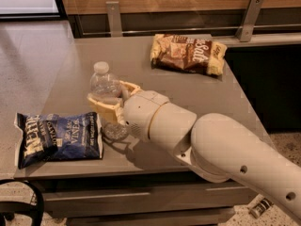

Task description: Move water bottle near blue chip bag

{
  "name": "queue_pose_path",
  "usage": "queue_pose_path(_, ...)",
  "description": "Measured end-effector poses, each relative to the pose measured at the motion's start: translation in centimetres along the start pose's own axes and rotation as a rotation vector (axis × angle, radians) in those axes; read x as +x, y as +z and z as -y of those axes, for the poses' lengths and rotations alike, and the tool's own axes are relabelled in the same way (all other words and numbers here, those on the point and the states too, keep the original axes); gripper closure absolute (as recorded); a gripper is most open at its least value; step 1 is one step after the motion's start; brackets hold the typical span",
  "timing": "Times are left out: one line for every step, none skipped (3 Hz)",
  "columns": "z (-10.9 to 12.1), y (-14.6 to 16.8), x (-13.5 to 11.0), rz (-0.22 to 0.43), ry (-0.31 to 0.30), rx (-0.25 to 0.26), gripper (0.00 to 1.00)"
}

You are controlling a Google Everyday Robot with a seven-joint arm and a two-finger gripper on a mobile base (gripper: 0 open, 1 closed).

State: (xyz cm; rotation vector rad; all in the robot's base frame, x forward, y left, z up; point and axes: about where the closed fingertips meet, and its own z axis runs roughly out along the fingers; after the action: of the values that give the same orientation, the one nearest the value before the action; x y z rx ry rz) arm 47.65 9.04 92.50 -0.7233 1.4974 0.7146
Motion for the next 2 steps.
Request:
queue_pose_path(-0.13,-0.42,0.74,-0.005,-0.002,0.017,1.0)
queue_pose_path(-0.12,-0.52,0.85,-0.005,-0.001,0.023,1.0)
